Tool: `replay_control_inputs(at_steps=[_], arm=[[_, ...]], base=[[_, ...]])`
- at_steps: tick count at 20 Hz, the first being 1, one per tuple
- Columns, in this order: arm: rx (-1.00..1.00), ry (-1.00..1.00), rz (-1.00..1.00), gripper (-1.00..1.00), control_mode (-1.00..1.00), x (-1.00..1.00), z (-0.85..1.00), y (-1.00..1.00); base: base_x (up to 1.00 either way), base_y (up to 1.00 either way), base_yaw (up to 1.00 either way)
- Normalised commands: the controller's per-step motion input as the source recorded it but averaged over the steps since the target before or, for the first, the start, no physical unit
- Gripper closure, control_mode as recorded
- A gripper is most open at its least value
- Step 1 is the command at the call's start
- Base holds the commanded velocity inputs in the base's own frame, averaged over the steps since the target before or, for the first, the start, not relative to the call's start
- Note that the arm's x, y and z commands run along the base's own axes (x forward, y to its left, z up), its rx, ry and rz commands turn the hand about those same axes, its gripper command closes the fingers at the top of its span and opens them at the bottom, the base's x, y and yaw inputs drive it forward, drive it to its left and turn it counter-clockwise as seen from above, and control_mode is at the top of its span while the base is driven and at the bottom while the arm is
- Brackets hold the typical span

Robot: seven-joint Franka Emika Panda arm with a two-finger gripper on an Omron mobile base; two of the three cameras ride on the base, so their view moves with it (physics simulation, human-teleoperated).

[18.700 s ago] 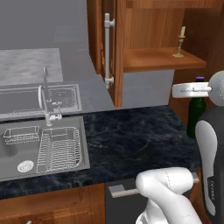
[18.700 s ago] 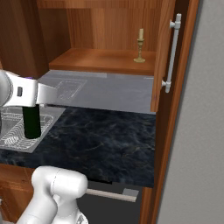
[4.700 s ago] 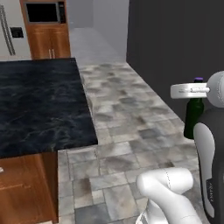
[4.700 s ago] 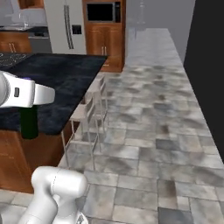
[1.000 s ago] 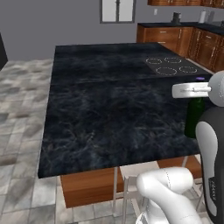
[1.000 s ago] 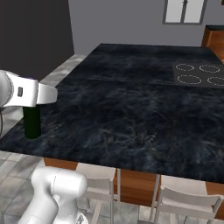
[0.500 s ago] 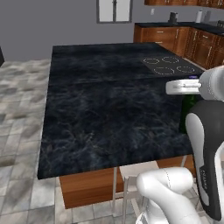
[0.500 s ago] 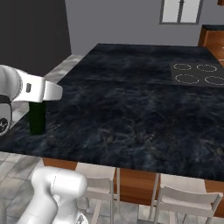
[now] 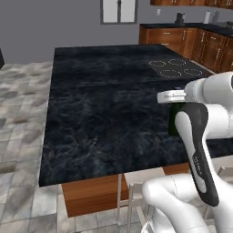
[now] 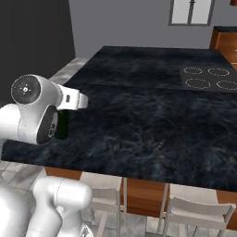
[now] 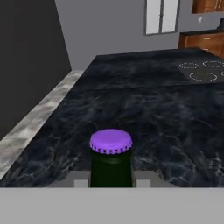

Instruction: Get the candle and the beer from the cabinet and move them to the dining counter.

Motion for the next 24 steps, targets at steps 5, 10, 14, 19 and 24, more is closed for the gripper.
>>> replay_control_inputs(at_steps=[5,10,14,19,24], arm=[[0.06,0.00,0.54,1.00,-1.00,0.36,-0.44,-0.52],[0.01,0.00,0.49,1.00,-1.00,0.27,-0.36,-0.40],[0.00,0.00,0.38,1.00,-1.00,0.34,-0.40,-0.04],[0.02,-0.07,0.28,1.00,-1.00,0.15,-0.25,0.00],[0.10,-0.02,0.20,1.00,-1.00,0.16,-0.08,0.01]], base=[[0.00,0.00,0.00],[0.00,0.00,0.00],[0.00,0.00,0.00],[0.00,0.00,0.00],[0.00,0.00,0.00]])
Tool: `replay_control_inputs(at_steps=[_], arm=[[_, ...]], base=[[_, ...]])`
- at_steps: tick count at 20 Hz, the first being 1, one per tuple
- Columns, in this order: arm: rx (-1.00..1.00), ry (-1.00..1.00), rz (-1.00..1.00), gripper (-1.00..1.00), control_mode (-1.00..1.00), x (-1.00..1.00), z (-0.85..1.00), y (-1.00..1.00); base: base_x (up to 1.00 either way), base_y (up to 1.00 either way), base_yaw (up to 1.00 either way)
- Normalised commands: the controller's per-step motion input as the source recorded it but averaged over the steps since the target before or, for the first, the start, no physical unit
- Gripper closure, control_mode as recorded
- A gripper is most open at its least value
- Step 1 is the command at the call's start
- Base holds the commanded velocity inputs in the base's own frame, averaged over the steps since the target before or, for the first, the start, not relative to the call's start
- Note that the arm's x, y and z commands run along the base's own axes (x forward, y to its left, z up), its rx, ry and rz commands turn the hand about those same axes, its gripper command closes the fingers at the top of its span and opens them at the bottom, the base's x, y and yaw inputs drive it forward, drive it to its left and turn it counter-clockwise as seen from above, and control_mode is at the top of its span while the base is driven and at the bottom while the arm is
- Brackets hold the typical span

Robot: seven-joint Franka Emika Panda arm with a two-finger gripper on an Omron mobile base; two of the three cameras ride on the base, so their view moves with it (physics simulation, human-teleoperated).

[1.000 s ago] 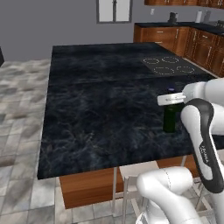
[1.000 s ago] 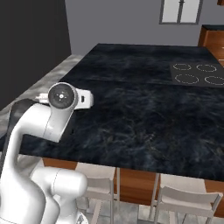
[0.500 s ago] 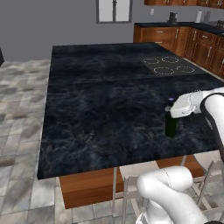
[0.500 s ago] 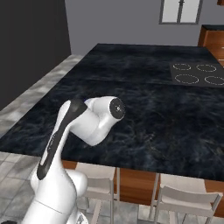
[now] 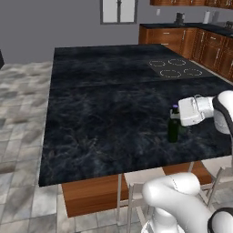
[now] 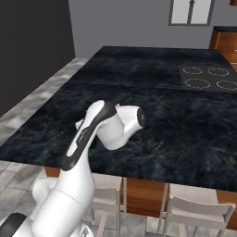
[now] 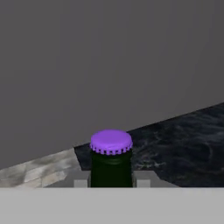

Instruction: Get the candle and the beer from the cabinet and move them to the dining counter.

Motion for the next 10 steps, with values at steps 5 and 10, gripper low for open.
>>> replay_control_inputs(at_steps=[5,10], arm=[[0.08,0.00,0.10,1.00,-1.00,0.25,-0.01,0.34],[0.02,0.00,0.04,1.00,-1.00,0.41,-0.10,0.44]], base=[[0.00,0.00,0.00],[0.00,0.00,0.00]])
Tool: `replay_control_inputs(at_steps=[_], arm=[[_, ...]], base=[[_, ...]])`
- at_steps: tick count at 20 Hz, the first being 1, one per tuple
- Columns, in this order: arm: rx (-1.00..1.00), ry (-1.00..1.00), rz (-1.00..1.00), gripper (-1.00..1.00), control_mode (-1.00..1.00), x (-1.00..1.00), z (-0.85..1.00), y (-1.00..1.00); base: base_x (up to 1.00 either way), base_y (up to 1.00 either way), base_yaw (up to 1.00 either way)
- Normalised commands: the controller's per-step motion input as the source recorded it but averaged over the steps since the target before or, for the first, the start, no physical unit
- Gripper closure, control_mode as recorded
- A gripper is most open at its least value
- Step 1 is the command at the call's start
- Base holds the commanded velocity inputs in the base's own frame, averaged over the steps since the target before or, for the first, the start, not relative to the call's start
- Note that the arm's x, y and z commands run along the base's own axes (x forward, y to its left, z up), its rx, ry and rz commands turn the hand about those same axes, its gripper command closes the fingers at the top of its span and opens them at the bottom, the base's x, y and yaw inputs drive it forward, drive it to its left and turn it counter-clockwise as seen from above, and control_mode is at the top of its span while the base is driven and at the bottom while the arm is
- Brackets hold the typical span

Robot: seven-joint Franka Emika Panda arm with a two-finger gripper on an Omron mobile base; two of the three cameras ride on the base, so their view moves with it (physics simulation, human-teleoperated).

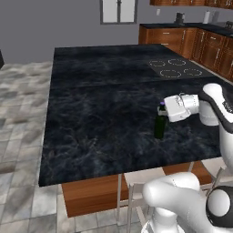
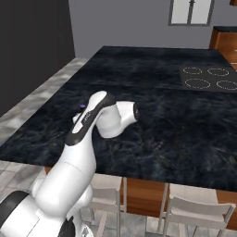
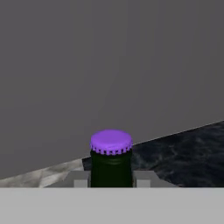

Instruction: Get the candle and the beer from the cabinet and move them to the dining counter.

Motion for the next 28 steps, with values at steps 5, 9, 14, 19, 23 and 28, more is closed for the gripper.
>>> replay_control_inputs(at_steps=[5,9,14,19,23,28], arm=[[0.00,-0.02,0.00,1.00,-1.00,0.28,-0.20,0.13],[0.00,-0.08,0.00,1.00,-1.00,0.15,-0.36,0.01],[-0.02,-0.13,0.00,1.00,-1.00,0.03,-0.23,0.01],[-0.01,-0.02,0.00,1.00,-1.00,0.03,-0.09,0.04],[0.00,0.01,0.00,1.00,-1.00,0.03,-0.03,0.05],[0.00,0.03,0.00,1.00,-1.00,0.00,-0.11,0.02]], base=[[0.00,0.00,0.00],[0.00,0.00,0.00],[0.00,0.00,0.00],[0.00,0.00,0.00],[0.00,0.00,0.00],[0.00,0.00,0.00]])
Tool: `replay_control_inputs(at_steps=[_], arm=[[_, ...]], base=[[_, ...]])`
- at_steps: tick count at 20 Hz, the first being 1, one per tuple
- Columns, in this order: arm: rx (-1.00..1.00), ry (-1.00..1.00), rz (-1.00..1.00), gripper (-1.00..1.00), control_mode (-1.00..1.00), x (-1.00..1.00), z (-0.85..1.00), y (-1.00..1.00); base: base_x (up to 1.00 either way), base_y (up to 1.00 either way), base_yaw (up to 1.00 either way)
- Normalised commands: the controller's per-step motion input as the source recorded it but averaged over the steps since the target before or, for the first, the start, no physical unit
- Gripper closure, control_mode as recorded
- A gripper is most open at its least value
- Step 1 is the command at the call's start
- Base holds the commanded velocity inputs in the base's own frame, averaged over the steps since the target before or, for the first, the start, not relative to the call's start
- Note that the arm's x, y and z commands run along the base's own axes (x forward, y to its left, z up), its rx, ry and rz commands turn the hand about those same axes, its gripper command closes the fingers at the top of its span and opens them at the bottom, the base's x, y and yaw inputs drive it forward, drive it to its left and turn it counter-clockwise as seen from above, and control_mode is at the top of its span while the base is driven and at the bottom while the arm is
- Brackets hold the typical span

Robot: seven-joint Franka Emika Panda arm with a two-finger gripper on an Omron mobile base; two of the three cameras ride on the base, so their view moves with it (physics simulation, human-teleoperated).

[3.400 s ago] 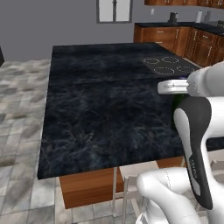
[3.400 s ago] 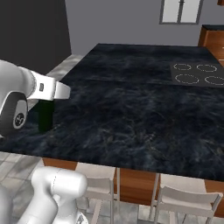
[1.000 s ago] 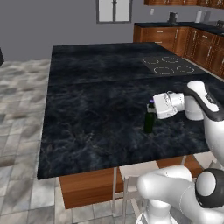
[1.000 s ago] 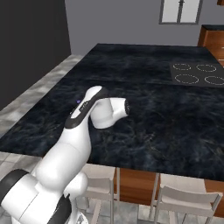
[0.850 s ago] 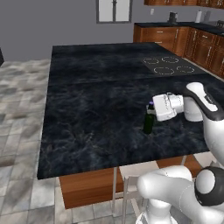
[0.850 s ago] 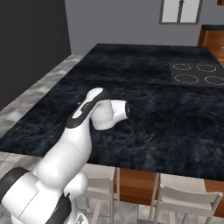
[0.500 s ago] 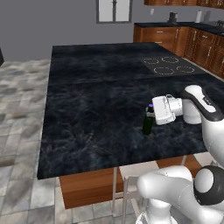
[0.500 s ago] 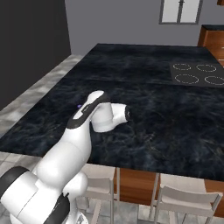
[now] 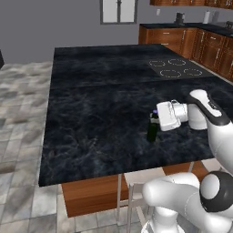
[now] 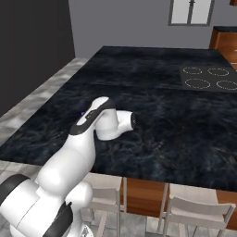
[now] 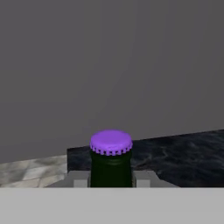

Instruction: Get the candle and the beer from the cabinet and move them to the dining counter.

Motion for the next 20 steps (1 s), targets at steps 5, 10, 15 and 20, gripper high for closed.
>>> replay_control_inputs(at_steps=[5,10,15,20], arm=[[0.00,0.02,0.00,1.00,-1.00,0.02,-0.20,0.03],[0.00,0.04,0.00,1.00,-1.00,0.00,-0.08,0.01],[0.00,0.04,0.00,1.00,-1.00,0.01,-0.16,0.02],[0.00,0.02,0.00,1.00,-1.00,0.00,-0.25,0.02]], base=[[0.00,0.00,0.00],[0.00,0.00,0.00],[0.00,0.00,0.00],[0.00,0.00,0.00]])
